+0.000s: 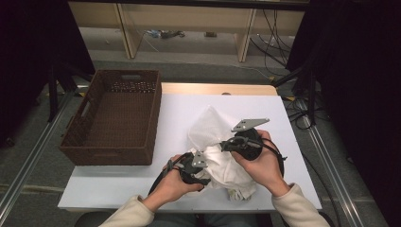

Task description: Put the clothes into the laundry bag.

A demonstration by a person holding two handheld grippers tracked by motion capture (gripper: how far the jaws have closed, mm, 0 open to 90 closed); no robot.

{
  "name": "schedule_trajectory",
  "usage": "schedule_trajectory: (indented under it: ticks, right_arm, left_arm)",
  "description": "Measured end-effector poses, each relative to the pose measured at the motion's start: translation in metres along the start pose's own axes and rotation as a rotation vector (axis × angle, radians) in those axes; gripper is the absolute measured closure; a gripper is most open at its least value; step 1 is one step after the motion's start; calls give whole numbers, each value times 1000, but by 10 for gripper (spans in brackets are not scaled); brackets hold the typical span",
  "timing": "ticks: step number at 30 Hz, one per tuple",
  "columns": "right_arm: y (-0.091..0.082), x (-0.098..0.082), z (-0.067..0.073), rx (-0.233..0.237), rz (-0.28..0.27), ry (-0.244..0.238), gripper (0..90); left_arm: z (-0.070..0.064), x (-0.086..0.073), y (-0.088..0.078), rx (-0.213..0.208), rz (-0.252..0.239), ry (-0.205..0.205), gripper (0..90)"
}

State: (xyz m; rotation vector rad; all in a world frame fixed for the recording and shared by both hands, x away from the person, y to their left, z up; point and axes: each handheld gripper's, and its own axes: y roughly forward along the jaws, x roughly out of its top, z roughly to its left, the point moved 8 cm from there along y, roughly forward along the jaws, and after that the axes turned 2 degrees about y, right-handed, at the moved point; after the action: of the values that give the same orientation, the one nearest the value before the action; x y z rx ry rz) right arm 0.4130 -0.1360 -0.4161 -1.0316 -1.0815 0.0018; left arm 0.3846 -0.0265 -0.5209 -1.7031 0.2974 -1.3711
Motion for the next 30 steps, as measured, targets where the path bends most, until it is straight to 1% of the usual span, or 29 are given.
schedule_trajectory:
  ticks: [1, 2, 3, 4, 5, 7, 8, 9, 10, 11, 12, 13, 14, 15, 16, 17, 18, 19, 20, 21, 22, 23, 24, 25, 26, 27, 28, 29, 30]
  right_arm:
    - [-1, -1, 0, 7, 16, -7, 900]
    - [-1, -1, 0, 8, 16, -12, 900]
    - [-1, -1, 0, 6, 14, -17, 900]
    - [-1, -1, 0, 2, 12, -15, 900]
    - [-1, 0, 0, -5, -1, 6, 900]
    - [-4, -1, 1, -11, 17, 20, 900]
    - [-4, 0, 0, -8, 10, 7, 900]
    - [-4, 2, -2, -17, -11, -39, 900]
    - [-4, 1, 1, -8, 1, -3, 900]
    - [-5, 3, 0, -9, -10, -33, 900]
    - [-6, 3, 1, -10, -11, -25, 900]
    - [-8, 3, 3, -14, -7, 1, 900]
    - [-8, 5, 2, -21, -37, -14, 900]
    - [-10, 6, 2, -3, -35, -32, 900]
    - [-12, 8, 1, -12, -53, -30, 900]
    - [-15, 8, 2, -14, -43, -16, 900]
    - [-16, 8, 2, -21, -47, 0, 900]
    - [-18, 9, 1, -19, -55, -17, 900]
    - [-18, 9, 1, -18, -57, -19, 900]
    - [-18, 9, 1, -16, -53, -11, 900]
    - [-19, 8, 2, -21, -44, 9, 900]
    - [-17, 7, 2, -35, -48, 2, 900]
    - [-16, 7, 0, -38, -45, -23, 900]
    - [-15, 5, 0, -46, -32, -10, 900]
    - [-13, 4, -1, -44, -29, -13, 900]
    - [-12, 4, -1, -42, -38, -6, 900]
    - [-12, 5, -2, -44, -48, -9, 900]
    - [-11, 5, 0, -21, -41, 11, 900]
    - [-10, 5, 1, -21, -31, -10, 900]
  left_arm:
    - [0, 2, -1, -3, -18, -4, 596]
    - [0, 5, -4, -10, -33, -15, 682]
    - [3, 7, -8, 2, -51, -27, 744]
    - [3, 9, -11, -8, -71, -50, 797]
    - [3, 12, -15, -16, -92, -67, 817]
    - [5, 17, -23, -11, -128, -96, 835]
    - [5, 21, -27, -11, -154, -110, 840]
    - [6, 25, -31, -4, -176, -114, 842]
    - [7, 28, -37, 6, -199, -128, 844]
    - [7, 33, -42, 17, -224, -136, 846]
    - [6, 39, -48, 24, -263, -145, 847]
    - [6, 43, -55, 40, -275, -127, 848]
    - [5, 48, -61, 60, -296, -119, 849]
    - [4, 54, -67, 80, -315, -105, 850]
    - [3, 59, -73, 96, -331, -81, 850]
    - [-1, 63, -76, 96, -348, -80, 851]
    - [-3, 70, -81, 111, -367, -61, 851]
    - [-4, 73, -83, 121, -370, -42, 851]
    - [-6, 77, -84, 128, -370, -29, 851]
    - [-5, 79, -83, 137, -359, -7, 851]
    - [-5, 80, -81, 140, -353, -3, 850]
    - [-3, 80, -77, 137, -339, 4, 850]
    - [-1, 79, -73, 135, -316, 8, 850]
    - [1, 78, -67, 132, -296, 3, 850]
    - [4, 76, -61, 141, -278, 19, 850]
    - [7, 76, -56, 165, -275, 32, 849]
    - [9, 75, -48, 169, -271, 63, 849]
    - [7, 73, -42, 152, -257, 68, 849]
    - [6, 73, -36, 143, -257, 61, 849]
